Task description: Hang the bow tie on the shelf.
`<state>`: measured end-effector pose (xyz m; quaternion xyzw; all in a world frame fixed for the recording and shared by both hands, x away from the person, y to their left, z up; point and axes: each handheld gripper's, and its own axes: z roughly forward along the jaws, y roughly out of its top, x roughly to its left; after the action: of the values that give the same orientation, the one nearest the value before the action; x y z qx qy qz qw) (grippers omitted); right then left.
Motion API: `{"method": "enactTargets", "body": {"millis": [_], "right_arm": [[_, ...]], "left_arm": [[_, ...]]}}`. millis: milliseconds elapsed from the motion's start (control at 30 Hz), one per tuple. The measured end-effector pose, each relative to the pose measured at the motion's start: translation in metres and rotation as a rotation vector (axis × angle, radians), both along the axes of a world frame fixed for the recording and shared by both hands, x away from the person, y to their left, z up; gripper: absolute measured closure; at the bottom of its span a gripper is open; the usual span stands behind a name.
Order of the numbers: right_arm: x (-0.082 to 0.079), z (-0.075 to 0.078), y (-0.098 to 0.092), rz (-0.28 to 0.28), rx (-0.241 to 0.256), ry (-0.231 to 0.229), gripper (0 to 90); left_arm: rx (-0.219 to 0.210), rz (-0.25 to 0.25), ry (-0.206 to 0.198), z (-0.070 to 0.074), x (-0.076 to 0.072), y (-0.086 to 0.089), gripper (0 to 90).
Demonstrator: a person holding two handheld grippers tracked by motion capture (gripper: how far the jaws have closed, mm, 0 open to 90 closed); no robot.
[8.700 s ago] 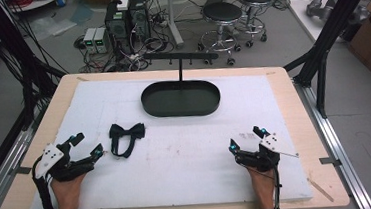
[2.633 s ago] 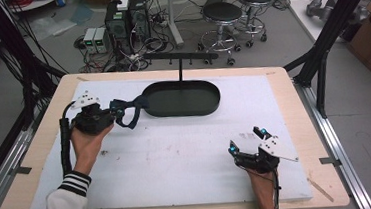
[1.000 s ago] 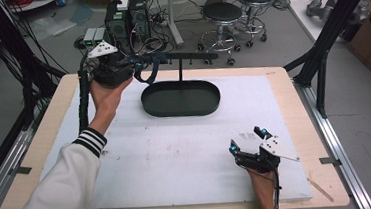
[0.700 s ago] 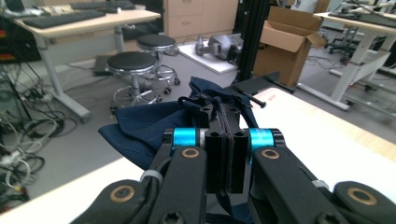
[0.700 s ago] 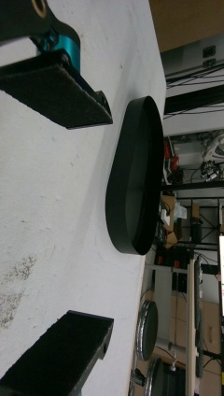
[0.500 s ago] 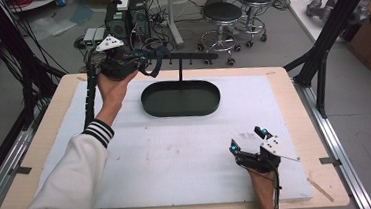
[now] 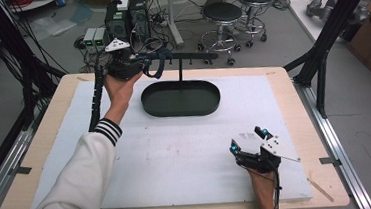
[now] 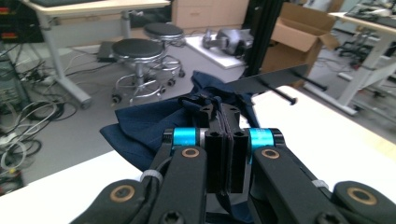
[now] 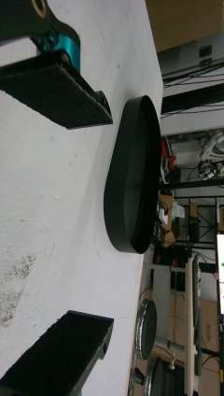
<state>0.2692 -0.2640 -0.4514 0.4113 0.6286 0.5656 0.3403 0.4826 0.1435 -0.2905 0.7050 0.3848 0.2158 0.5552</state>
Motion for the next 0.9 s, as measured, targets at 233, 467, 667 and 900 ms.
{"method": "enactTargets", "body": {"millis": [233,467,667,900], "right_arm": [[0.000,0.000,0.000,0.000,0.003,-0.001,3.3],[0.000,0.000,0.000,0.001,0.002,-0.003,3.3],[0.000,0.000,0.000,0.002,0.004,-0.003,3.3],[0.000,0.000,-0.001,0.003,0.007,0.000,3.3]], "left_arm": [[0.007,0.034,0.014,-0.004,0.005,0.003,88.8],[0.024,0.054,0.029,-0.009,0.008,0.003,88.8],[0.038,0.057,0.039,-0.013,0.010,0.004,88.8],[0.048,0.064,0.046,-0.016,0.012,0.007,88.8]]}}
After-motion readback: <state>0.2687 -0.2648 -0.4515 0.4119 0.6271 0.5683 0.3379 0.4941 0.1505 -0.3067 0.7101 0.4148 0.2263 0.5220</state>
